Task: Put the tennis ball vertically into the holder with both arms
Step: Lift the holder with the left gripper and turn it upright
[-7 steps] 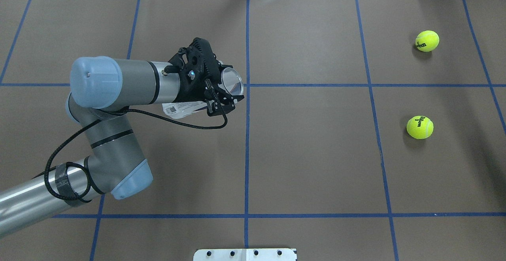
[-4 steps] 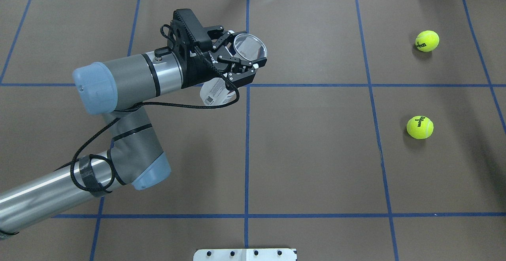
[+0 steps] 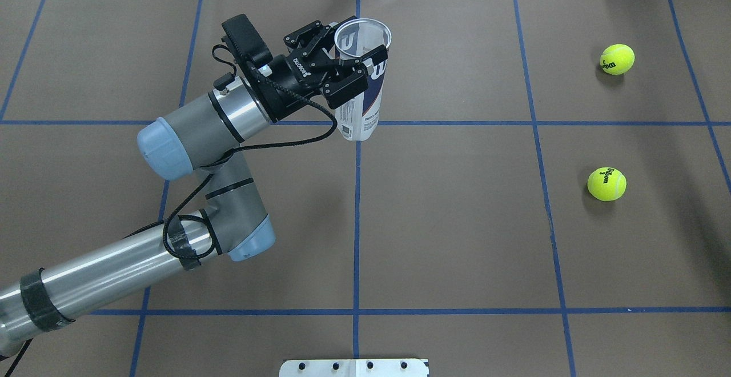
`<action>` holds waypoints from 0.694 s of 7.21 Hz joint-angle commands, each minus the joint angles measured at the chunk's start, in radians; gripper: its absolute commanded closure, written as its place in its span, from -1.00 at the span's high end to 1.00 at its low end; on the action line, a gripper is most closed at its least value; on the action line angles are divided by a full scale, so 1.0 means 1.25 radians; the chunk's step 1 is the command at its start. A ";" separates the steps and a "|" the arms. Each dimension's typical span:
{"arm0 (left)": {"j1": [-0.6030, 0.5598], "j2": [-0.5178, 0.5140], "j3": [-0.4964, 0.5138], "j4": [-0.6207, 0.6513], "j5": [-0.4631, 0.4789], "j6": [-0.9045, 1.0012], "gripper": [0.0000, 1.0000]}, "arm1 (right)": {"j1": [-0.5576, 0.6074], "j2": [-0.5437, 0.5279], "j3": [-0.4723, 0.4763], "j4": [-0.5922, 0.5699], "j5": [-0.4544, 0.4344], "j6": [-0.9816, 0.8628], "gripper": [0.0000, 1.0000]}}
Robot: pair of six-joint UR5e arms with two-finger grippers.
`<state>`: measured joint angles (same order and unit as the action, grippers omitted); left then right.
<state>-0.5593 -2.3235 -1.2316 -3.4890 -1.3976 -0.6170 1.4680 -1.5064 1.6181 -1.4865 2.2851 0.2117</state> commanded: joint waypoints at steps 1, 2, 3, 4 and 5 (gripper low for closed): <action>0.026 -0.007 0.085 -0.114 0.007 -0.002 0.05 | 0.000 0.001 0.000 0.000 0.000 0.000 1.00; 0.050 -0.005 0.088 -0.114 0.009 0.006 0.09 | 0.000 0.001 -0.001 0.000 0.000 0.000 1.00; 0.061 -0.004 0.097 -0.116 0.009 0.006 0.10 | 0.000 0.001 0.000 0.000 0.000 0.000 1.00; 0.077 0.000 0.098 -0.114 0.009 0.008 0.14 | 0.000 0.001 -0.001 0.000 0.000 0.000 1.00; 0.107 0.001 0.105 -0.120 0.009 0.059 0.14 | 0.000 0.001 -0.001 0.000 0.000 0.000 1.00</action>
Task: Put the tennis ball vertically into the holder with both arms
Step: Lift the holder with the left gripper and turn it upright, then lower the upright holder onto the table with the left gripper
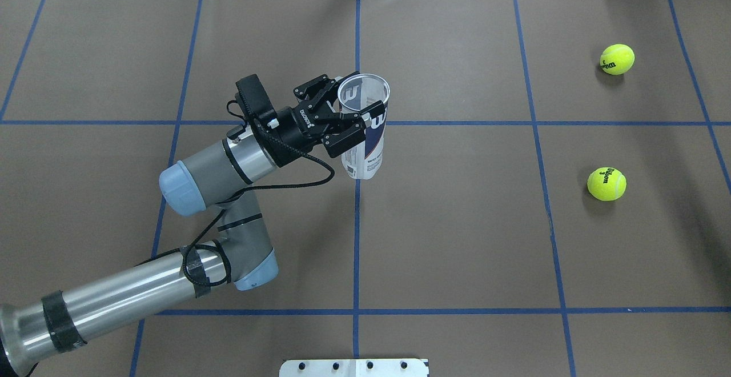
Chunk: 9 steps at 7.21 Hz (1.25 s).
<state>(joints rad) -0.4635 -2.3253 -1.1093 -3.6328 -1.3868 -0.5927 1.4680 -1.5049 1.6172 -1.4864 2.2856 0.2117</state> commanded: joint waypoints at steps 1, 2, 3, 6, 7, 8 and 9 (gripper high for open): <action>0.054 0.002 0.018 -0.020 0.000 0.073 0.17 | 0.000 0.000 0.000 0.000 -0.001 0.000 1.00; 0.053 0.000 0.021 -0.025 0.000 0.077 0.21 | 0.000 0.000 0.000 0.000 -0.001 0.000 1.00; 0.054 0.000 0.021 -0.047 0.023 0.122 0.24 | 0.000 0.000 0.000 0.000 -0.001 0.000 1.00; 0.053 -0.009 0.037 -0.053 0.051 0.145 0.28 | 0.000 0.000 0.001 0.000 -0.001 0.000 1.00; 0.053 -0.009 0.054 -0.053 0.052 0.145 0.34 | 0.000 0.000 0.001 0.000 -0.001 0.000 1.00; 0.053 -0.008 0.066 -0.055 0.053 0.145 0.40 | 0.000 0.000 0.000 0.000 -0.001 0.000 1.00; 0.054 -0.008 0.085 -0.071 0.053 0.145 0.44 | 0.000 0.000 0.000 0.000 -0.001 0.000 1.00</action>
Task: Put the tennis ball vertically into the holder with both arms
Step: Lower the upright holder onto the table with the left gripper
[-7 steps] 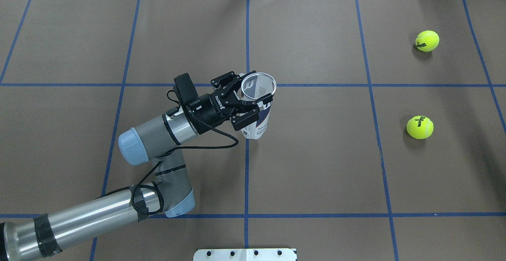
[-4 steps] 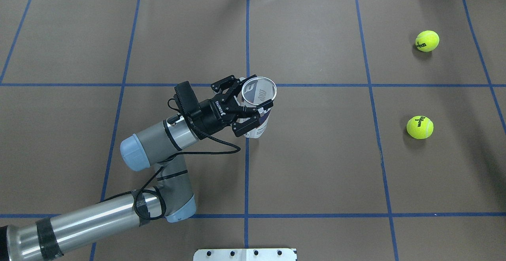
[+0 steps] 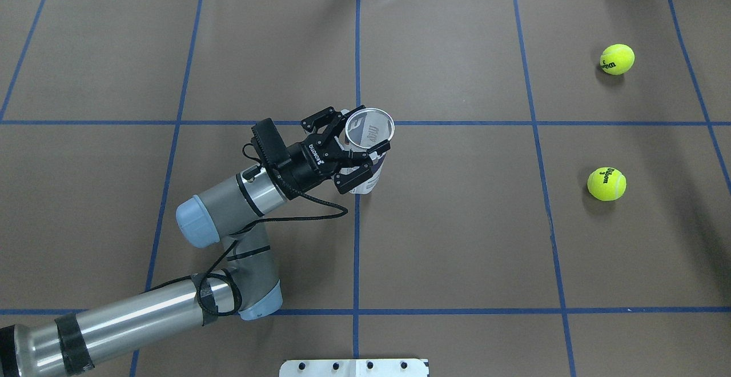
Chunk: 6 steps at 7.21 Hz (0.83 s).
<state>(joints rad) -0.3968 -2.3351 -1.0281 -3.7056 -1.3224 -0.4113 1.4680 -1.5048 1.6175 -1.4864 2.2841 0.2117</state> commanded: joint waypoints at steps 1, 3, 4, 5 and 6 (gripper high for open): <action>0.003 0.000 0.028 -0.024 0.001 0.000 0.48 | 0.000 0.000 0.001 0.000 0.000 0.000 1.00; 0.023 0.000 0.029 -0.035 0.022 0.000 0.66 | 0.000 0.000 0.001 0.000 0.000 0.000 1.00; 0.033 0.000 0.029 -0.036 0.049 0.000 0.76 | 0.000 0.000 0.001 0.000 0.000 0.000 1.00; 0.034 0.002 0.029 -0.043 0.071 0.000 0.84 | 0.000 0.000 0.001 0.000 0.000 0.000 1.00; 0.033 0.003 0.029 -0.046 0.087 0.000 0.90 | 0.000 0.000 0.001 0.000 0.000 0.000 1.00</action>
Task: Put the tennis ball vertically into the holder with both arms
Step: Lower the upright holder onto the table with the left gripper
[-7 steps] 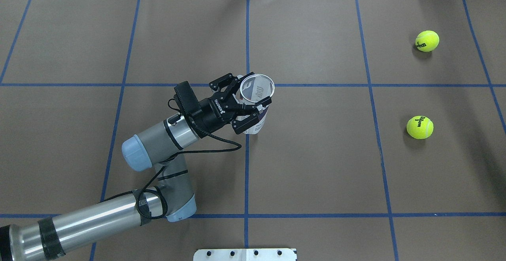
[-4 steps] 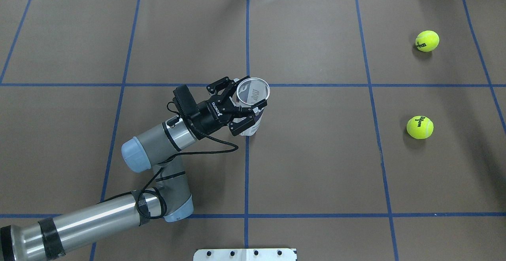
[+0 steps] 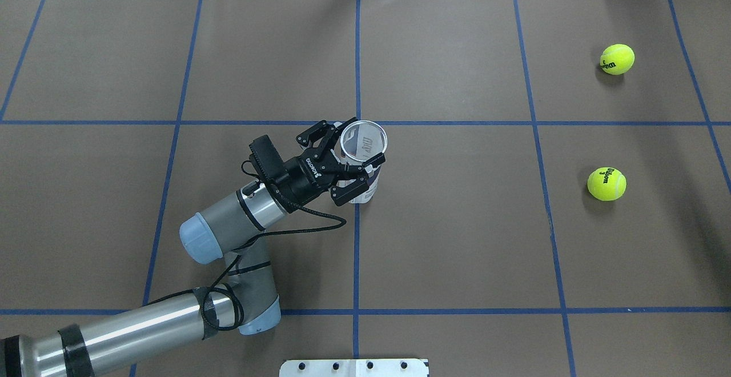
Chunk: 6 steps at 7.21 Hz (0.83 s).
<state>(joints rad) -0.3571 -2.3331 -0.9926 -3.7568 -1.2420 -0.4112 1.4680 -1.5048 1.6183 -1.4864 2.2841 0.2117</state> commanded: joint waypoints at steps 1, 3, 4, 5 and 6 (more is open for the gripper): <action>0.000 0.001 -0.002 -0.005 0.023 0.000 0.94 | 0.000 0.000 0.000 0.000 0.000 0.000 1.00; -0.004 0.001 -0.011 0.005 0.022 0.003 0.97 | 0.000 0.000 0.000 0.000 0.000 0.000 1.00; -0.005 0.001 -0.019 0.009 0.022 0.001 0.97 | 0.000 0.000 -0.001 0.000 0.000 0.000 1.00; -0.015 0.002 -0.023 0.022 0.016 0.000 0.97 | 0.000 0.000 -0.001 0.000 0.000 0.000 1.00; -0.021 0.005 -0.058 0.063 0.014 0.000 0.97 | 0.000 0.000 0.000 0.000 0.000 0.000 1.00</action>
<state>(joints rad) -0.3736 -2.3297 -1.0297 -3.7223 -1.2205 -0.4105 1.4680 -1.5048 1.6173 -1.4864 2.2841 0.2117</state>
